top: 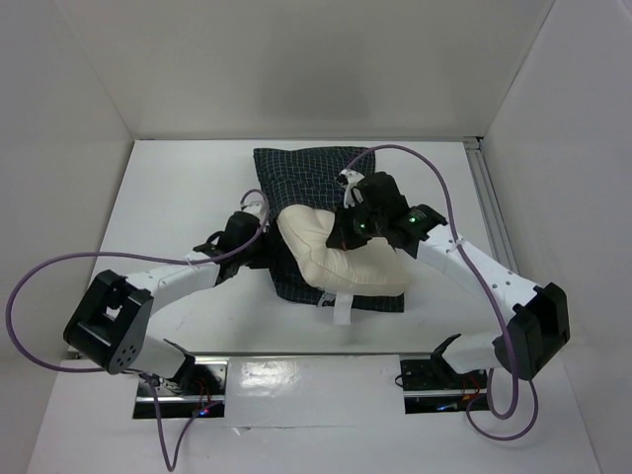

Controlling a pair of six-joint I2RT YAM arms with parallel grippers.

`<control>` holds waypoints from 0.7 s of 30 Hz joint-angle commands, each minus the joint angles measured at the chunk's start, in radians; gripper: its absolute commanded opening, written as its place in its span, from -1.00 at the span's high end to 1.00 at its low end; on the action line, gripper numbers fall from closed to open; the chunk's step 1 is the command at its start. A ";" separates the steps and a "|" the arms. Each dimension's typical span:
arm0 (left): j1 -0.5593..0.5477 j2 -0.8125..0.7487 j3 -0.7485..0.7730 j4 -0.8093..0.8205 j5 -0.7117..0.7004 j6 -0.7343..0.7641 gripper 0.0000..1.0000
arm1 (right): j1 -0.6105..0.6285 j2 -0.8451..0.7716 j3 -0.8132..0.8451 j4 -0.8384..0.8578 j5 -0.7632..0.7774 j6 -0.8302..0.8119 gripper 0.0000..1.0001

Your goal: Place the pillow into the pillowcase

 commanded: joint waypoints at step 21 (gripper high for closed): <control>-0.007 -0.740 -0.328 0.084 0.489 -0.301 1.00 | 0.141 0.541 0.131 0.286 0.269 0.089 1.00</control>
